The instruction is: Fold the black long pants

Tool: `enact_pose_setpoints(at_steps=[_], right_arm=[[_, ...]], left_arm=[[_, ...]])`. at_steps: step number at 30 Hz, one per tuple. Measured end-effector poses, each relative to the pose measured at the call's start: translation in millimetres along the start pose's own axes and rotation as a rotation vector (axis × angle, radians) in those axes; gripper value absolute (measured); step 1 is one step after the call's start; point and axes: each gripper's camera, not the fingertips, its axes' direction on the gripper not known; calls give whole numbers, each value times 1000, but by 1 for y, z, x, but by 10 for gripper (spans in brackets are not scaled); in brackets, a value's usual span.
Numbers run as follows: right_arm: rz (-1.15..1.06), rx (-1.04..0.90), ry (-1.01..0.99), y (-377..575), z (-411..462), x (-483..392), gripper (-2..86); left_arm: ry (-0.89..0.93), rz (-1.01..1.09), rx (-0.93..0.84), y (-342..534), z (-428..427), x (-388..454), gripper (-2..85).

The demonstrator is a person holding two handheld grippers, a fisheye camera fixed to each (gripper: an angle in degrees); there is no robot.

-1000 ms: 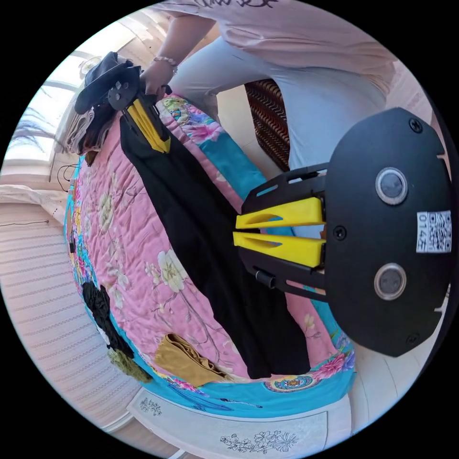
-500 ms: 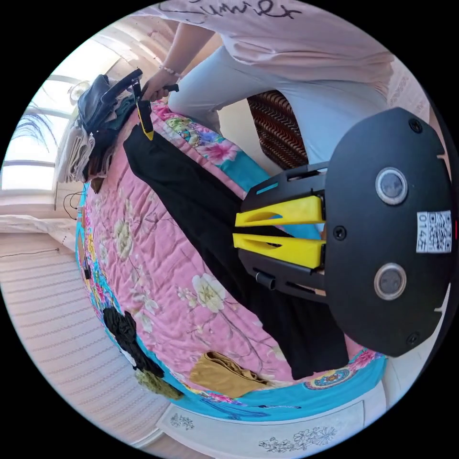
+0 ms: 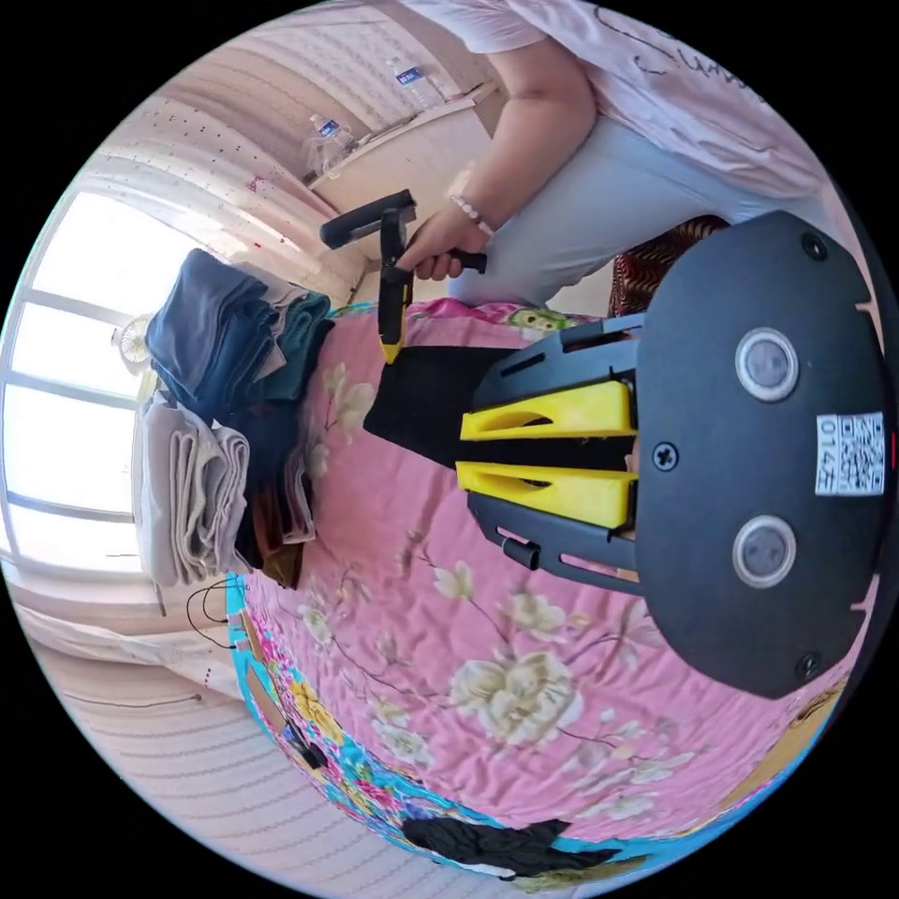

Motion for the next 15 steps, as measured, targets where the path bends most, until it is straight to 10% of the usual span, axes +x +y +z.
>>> enact_pose_setpoints(at_steps=[15], right_arm=[[-93,-58,-181,-14,-48,99,3]], left_arm=[[23,150,-313,-155,146,34,-7]])
